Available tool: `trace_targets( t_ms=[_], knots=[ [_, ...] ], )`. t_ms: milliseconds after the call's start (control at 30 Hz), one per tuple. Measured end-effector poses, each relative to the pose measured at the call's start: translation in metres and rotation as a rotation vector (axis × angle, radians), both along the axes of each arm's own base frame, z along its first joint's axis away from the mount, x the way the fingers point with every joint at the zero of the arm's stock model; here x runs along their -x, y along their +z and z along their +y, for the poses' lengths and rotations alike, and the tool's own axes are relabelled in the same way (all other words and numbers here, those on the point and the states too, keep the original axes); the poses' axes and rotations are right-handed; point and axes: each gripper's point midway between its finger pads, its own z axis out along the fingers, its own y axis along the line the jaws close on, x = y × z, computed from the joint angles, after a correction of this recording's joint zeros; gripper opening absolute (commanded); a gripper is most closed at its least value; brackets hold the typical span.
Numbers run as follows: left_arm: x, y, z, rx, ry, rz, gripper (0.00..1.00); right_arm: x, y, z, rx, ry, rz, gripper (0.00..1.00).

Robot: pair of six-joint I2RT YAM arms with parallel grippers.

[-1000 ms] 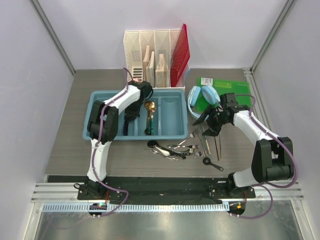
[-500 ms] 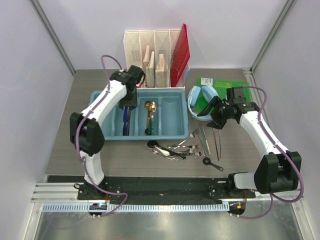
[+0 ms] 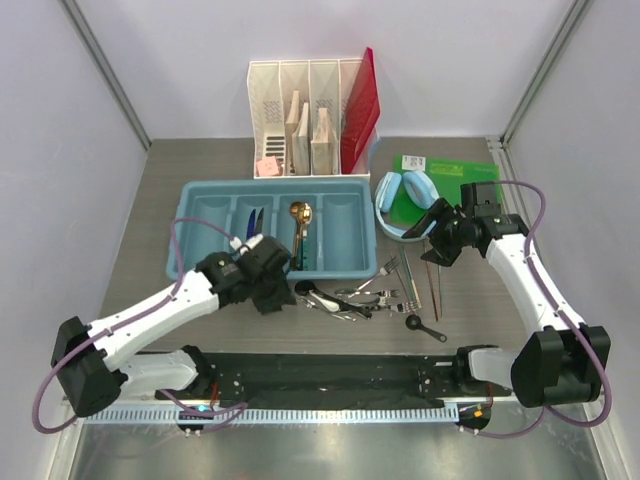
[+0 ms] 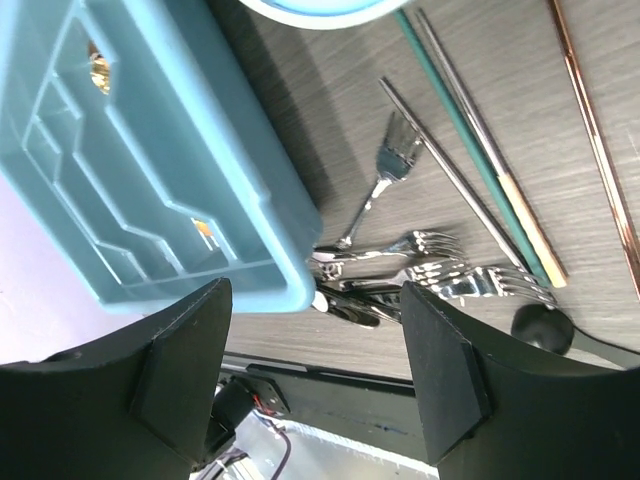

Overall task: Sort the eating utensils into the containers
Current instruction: Pick up the fork at the center of the board.

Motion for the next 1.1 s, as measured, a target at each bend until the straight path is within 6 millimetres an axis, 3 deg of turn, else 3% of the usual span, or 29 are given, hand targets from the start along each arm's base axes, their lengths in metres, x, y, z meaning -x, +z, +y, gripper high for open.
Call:
trace_targets(
  t_ms=[67, 133, 267, 433, 600, 933, 1100],
  knots=[
    [0.018, -0.009, -0.015, 0.020, 0.020, 0.027, 0.40, 0.004, -0.006, -0.001, 0.004, -0.001, 0.017, 0.73],
    [0.020, -0.016, -0.026, 0.029, 0.061, 0.046, 0.41, 0.012, -0.016, -0.002, 0.008, 0.000, 0.045, 0.73],
    [0.017, -0.034, -0.043, -0.017, 0.098, 0.060, 0.50, 0.033, -0.031, -0.003, 0.012, 0.000, 0.100, 0.73],
    [0.001, -0.054, -0.056, -0.041, 0.131, 0.022, 0.53, 0.036, -0.024, -0.004, 0.012, 0.005, 0.071, 0.73],
    [-0.002, -0.069, -0.053, -0.049, 0.149, 0.007, 0.53, 0.040, -0.020, -0.004, 0.014, 0.011, 0.048, 0.73],
    [0.002, -0.107, -0.030, -0.085, 0.224, -0.061, 0.53, 0.050, -0.036, -0.004, 0.032, 0.036, 0.096, 0.72],
    [-0.002, -0.104, -0.040, -0.034, 0.241, -0.135, 0.52, 0.056, -0.047, -0.003, 0.039, 0.051, 0.149, 0.72]
  ],
)
